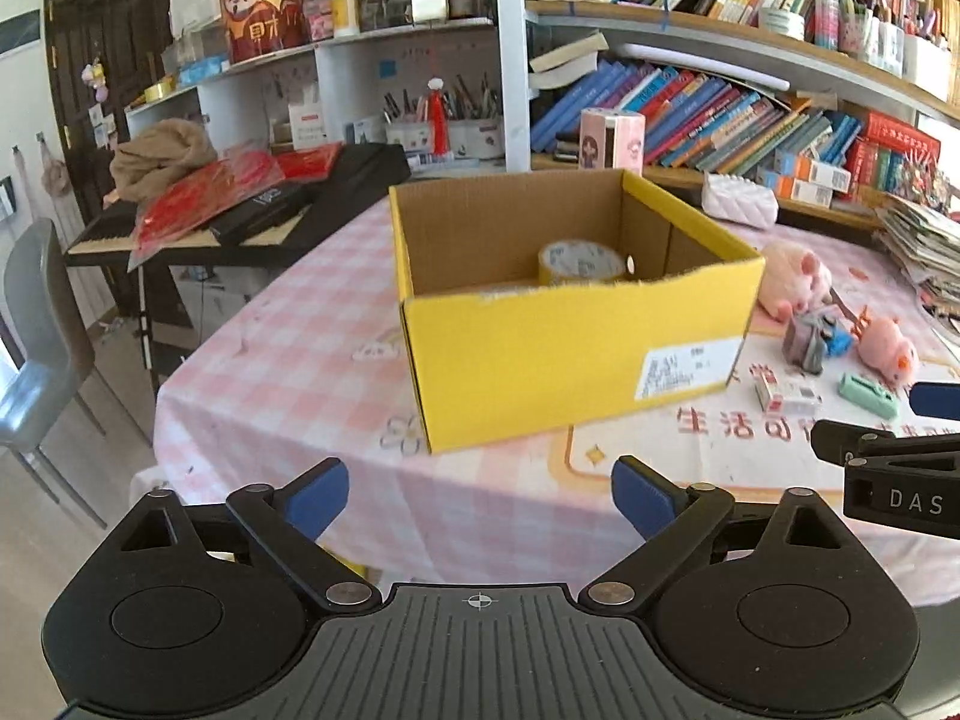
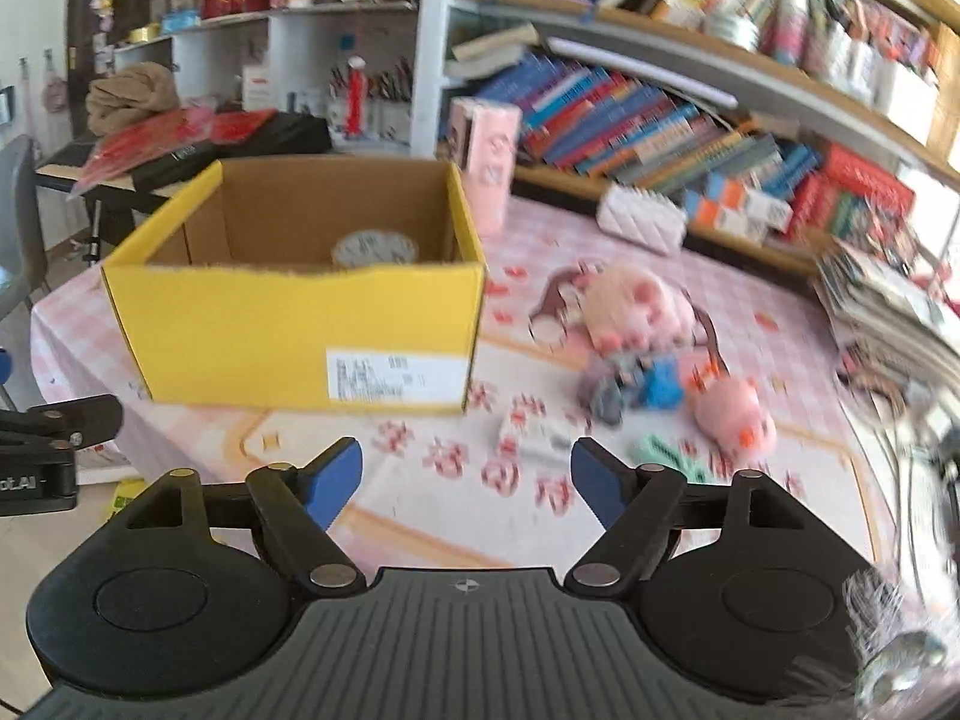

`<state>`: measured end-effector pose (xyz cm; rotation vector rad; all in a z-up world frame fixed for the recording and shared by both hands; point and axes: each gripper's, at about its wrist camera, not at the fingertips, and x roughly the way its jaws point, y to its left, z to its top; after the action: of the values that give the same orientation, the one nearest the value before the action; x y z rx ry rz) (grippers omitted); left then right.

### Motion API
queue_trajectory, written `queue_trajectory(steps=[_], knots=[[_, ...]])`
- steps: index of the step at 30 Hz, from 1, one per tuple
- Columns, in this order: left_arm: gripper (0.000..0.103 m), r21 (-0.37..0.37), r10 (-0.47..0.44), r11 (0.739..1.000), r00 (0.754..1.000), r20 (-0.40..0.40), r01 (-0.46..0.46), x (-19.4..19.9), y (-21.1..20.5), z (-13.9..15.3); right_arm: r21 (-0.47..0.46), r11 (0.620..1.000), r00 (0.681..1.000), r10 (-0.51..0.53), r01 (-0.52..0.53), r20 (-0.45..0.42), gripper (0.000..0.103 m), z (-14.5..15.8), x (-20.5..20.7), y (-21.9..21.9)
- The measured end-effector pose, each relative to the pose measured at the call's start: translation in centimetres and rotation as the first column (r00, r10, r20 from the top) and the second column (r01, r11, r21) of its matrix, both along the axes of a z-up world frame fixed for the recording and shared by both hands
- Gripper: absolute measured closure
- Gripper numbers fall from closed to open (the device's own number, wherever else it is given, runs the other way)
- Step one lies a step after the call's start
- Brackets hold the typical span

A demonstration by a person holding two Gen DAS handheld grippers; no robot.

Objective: Organize objects
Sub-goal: 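Withdraw both grippers up and away from the yellow box, then move the right gripper toward the green stapler and small white box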

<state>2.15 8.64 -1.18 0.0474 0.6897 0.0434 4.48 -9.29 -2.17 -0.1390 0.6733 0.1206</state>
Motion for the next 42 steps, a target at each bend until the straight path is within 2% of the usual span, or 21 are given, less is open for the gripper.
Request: queue_trajectory(steps=[9, 23, 34, 42], knots=[[0.004, 0.004, -0.074, 0.997, 0.997, -0.022, 0.074, -2.0, -0.9, -0.3, 0.010, 0.998, 0.998, -0.063, 0.064, -0.030, 0.019, -0.8, -3.3, -1.0], [0.004, -0.014, -0.210, 0.978, 0.977, -0.041, 0.210, -1.7, -4.3, -0.7, -0.010, 0.986, 0.984, -0.168, 0.168, -0.064, 0.017, -1.1, -5.6, -3.7], [0.004, -0.011, -0.290, 0.957, 0.955, -0.062, 0.290, 0.0, -8.0, -1.1, -0.007, 0.969, 0.965, -0.245, 0.245, -0.096, 0.017, -1.6, -5.1, -7.0], [0.004, -0.001, -0.304, 0.952, 0.950, -0.075, 0.305, 1.8, -10.7, -1.3, 0.004, 0.964, 0.958, -0.262, 0.264, -0.115, 0.016, -1.8, -3.5, -9.8]])
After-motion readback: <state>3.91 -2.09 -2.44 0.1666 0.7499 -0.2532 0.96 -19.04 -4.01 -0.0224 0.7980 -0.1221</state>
